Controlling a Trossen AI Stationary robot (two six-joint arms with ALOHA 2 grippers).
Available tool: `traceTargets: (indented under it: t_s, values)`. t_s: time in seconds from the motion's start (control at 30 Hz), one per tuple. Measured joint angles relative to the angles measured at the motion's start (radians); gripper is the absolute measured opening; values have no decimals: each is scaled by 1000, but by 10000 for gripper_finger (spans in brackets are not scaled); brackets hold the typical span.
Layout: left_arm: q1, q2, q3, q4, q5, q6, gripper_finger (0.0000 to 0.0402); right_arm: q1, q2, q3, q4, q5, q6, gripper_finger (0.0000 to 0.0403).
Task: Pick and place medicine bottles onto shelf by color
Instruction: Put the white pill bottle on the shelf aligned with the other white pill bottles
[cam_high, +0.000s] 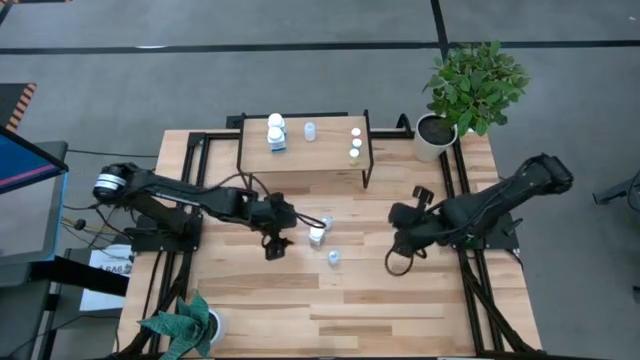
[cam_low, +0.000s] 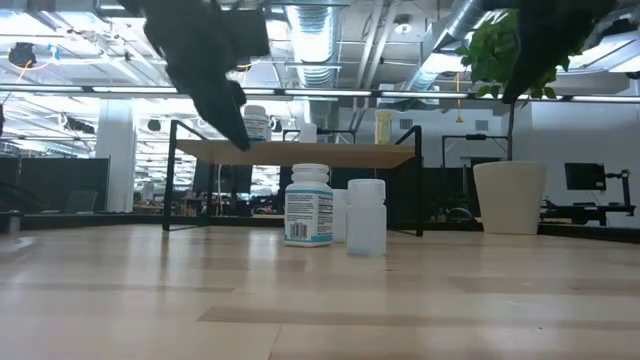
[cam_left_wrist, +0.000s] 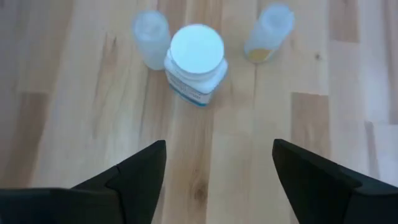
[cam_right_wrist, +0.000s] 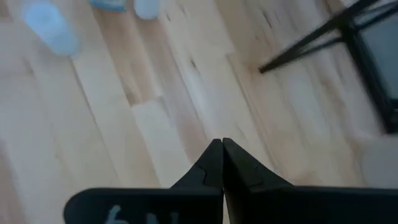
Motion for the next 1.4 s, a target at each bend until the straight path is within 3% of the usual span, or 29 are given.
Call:
traceTargets:
  t_s: [0.17, 0.43, 0.83, 0.97, 1.4]
  values:
    - [0, 115, 3, 121, -27, -126, 280, -41, -104, -73, 101, 2, -48, 16]
    - [1, 270, 2, 257, -187, -215, 275, -92, -135, -83, 101, 3, -99, 16]
    - [-9, 271, 2, 299, -134, -315, 274, -149, -127, -82, 77, 3, -135, 16]
    - [-27, 288, 2, 333, -197, -322, 274, -162, -127, -82, 77, 3, -155, 16]
    - [-30, 328, 2, 469, -238, -322, 274, -174, -127, -82, 80, 2, -160, 16]
